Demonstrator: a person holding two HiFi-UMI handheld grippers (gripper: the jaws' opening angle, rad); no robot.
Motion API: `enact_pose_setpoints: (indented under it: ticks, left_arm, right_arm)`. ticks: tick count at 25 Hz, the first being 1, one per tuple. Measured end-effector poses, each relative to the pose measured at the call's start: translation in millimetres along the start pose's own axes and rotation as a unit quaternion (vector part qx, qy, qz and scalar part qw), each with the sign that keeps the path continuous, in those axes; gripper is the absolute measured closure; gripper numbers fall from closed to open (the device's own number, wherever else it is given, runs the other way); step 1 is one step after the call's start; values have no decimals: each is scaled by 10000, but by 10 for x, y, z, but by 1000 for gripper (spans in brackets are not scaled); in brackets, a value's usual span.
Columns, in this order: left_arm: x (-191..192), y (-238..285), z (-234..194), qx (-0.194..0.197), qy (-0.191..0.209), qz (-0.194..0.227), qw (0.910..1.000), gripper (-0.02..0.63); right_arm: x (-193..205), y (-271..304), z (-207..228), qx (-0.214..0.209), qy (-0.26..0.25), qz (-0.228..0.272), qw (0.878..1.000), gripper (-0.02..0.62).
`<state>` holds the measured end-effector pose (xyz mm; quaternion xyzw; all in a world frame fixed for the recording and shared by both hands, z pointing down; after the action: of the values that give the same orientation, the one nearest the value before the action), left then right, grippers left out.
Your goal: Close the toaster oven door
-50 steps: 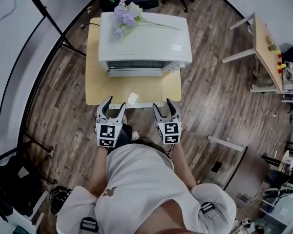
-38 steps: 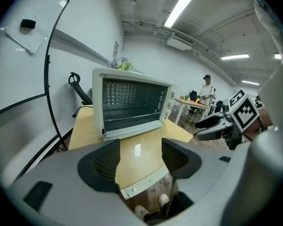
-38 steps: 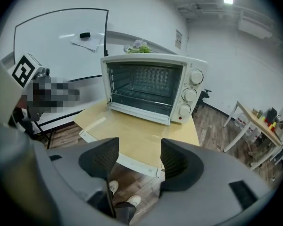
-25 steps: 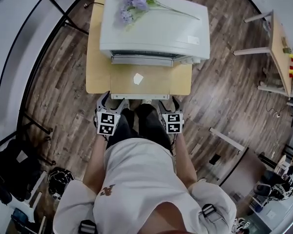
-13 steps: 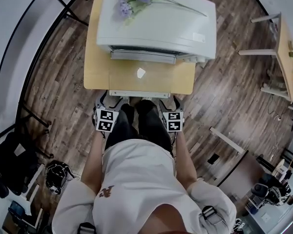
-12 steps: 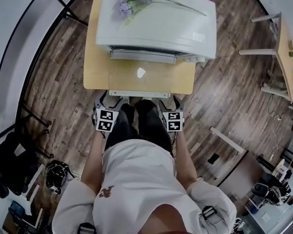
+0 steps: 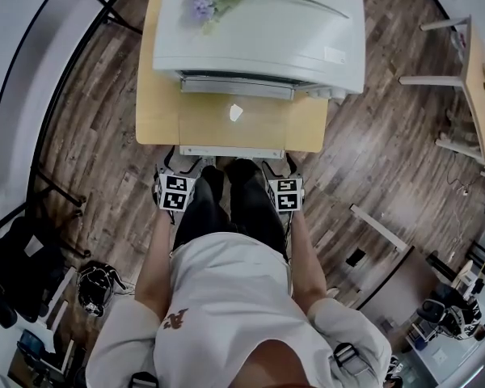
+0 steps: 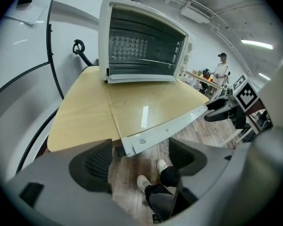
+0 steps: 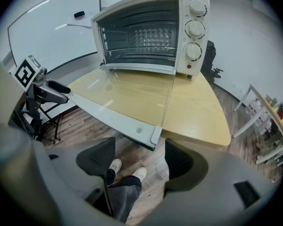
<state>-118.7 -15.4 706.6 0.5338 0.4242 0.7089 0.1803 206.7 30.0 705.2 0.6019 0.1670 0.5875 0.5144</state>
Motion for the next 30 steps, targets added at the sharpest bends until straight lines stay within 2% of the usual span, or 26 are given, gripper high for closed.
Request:
enact_pose_setpoints:
  ticks: [5, 14, 17, 24, 30]
  left_arm:
    - [71, 88, 35, 55, -44, -128, 9999, 232]
    - [133, 215, 122, 213, -143, 5, 9997, 239]
    - [125, 236, 133, 210, -153, -56, 9996, 239]
    - [96, 250, 141, 135, -252, 173, 9994, 239]
    - [47, 141, 135, 157, -164, 63, 9997, 239]
  right_arm:
    - [58, 90, 22, -94, 54, -10, 9999, 265]
    - [122, 232, 23, -341, 202, 301, 9988, 268]
    - [126, 251, 21, -330, 201, 337, 9987, 268]
    - [97, 241, 16, -305, 163, 391, 9986, 276]
    - [68, 170, -6, -224, 107, 452, 9987, 288]
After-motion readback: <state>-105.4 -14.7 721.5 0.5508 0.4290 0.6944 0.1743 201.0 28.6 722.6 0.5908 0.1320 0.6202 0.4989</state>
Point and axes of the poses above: the fingertips, and each gripper's own axes: y forward along the fingers, z to its right, x out of its underside, the point moved 10 cm from there along -y, backward along the fingers, and after that the axes turned 15 degrees about -x, right-handed, at the moved point
